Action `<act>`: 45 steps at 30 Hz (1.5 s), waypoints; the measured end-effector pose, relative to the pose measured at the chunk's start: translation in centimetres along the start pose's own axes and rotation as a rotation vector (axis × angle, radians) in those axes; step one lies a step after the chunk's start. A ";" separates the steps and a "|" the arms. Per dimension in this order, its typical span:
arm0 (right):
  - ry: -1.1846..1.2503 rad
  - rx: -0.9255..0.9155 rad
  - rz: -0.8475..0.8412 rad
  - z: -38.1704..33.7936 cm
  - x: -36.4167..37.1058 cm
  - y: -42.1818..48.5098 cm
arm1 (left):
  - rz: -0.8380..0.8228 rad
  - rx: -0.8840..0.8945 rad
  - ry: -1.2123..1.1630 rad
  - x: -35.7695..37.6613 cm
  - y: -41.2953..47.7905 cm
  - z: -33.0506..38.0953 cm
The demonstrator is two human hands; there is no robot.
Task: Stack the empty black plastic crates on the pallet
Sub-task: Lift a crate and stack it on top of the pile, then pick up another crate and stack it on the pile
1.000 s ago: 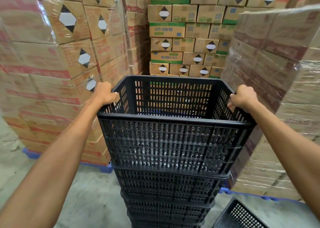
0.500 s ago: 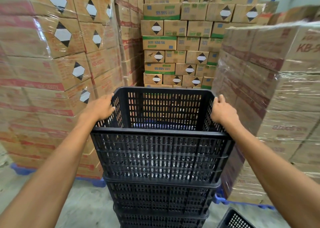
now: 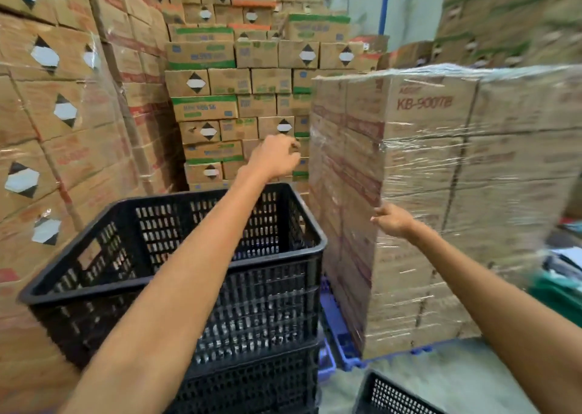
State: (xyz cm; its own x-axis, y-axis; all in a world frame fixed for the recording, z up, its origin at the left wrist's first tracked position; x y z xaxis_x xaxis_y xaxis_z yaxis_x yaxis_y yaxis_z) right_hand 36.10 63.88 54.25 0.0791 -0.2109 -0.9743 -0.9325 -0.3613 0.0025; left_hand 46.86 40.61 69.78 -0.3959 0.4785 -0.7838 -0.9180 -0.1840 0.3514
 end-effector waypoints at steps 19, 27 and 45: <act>0.119 0.685 -0.515 45.0 46.0 -13.3 | -0.848 -0.540 -0.122 77.7 -18.1 -14.7; 0.091 1.045 -0.575 60.4 72.8 -14.7 | -0.740 -0.868 0.044 98.4 -26.1 -35.1; 0.142 1.141 -0.409 66.7 77.0 -12.7 | -0.602 -1.128 -0.151 104.6 -24.8 -42.3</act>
State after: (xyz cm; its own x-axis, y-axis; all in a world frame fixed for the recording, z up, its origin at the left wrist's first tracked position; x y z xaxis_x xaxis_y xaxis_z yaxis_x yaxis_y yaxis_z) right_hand 30.54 112.86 -35.80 0.4107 -0.3918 -0.8233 -0.5984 0.5654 -0.5677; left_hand 27.16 58.88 -42.60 0.0246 0.8173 -0.5757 -0.4921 -0.4914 -0.7186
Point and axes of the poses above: each hand's wrist, its own y-axis towards the middle knuckle, its own x-axis out of the palm, z = x × y, the point moved 10 cm from there along y, towards the middle knuckle, and after that the axes turned 15 degrees about -y, right-handed, at the moved point
